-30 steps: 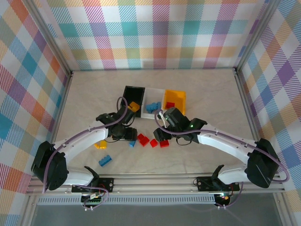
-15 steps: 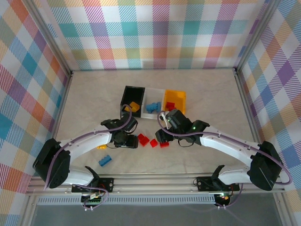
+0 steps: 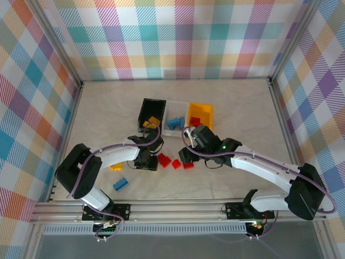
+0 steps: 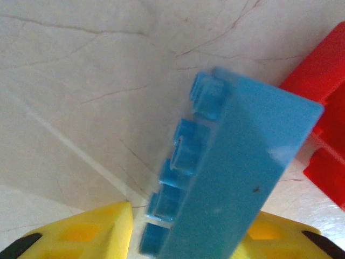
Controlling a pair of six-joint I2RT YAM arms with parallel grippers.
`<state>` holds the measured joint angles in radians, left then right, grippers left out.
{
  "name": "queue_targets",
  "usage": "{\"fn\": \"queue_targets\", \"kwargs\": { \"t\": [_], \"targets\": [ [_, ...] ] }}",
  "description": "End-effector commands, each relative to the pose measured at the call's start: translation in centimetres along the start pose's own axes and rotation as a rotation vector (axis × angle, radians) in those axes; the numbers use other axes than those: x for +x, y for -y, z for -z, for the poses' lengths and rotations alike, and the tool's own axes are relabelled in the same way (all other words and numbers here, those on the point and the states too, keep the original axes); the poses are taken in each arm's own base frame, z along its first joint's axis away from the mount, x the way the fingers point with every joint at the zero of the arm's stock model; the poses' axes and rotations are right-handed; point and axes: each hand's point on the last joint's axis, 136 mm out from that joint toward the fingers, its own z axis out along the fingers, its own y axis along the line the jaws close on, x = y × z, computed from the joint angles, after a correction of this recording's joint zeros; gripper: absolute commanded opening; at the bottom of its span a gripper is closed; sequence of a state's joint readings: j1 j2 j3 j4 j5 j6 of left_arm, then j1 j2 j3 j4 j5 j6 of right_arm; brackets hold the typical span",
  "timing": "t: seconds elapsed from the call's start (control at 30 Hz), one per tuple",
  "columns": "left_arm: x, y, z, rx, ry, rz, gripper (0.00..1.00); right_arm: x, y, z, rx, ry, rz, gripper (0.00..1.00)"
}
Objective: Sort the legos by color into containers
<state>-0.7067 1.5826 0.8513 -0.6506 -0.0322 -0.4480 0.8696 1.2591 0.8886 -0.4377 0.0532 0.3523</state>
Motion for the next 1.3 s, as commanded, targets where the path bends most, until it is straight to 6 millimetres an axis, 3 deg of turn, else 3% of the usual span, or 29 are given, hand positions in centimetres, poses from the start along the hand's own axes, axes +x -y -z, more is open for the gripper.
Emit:
{"fn": "queue_targets", "kwargs": {
  "t": [0.0,0.5,0.7,0.9,1.1,1.27],
  "targets": [
    [-1.4,0.9,-0.6,0.003,0.036,-0.026,0.41,0.1,0.5,0.2,0.010,0.012,-0.013,0.62],
    [-1.9,0.5,1.2,-0.012,0.067,-0.045,0.26,0.0,0.6,0.0,0.009,0.019,-0.017,0.62],
    [-2.1,0.2,3.5,-0.013,0.093,-0.048,0.26,-0.1,0.7,0.0,0.009,0.020,-0.016,0.62],
    [-2.7,0.1,7.3,-0.003,0.149,-0.053,0.26,-0.5,1.6,0.8,0.025,0.042,-0.026,0.61],
    [-5.6,2.0,11.1,0.052,0.220,-0.078,0.27,-1.2,2.8,2.0,0.033,0.073,-0.051,0.61],
    [-10.2,4.7,12.6,0.046,0.253,-0.143,0.27,-1.3,3.2,2.9,0.027,0.091,-0.069,0.61]
  ]
}}
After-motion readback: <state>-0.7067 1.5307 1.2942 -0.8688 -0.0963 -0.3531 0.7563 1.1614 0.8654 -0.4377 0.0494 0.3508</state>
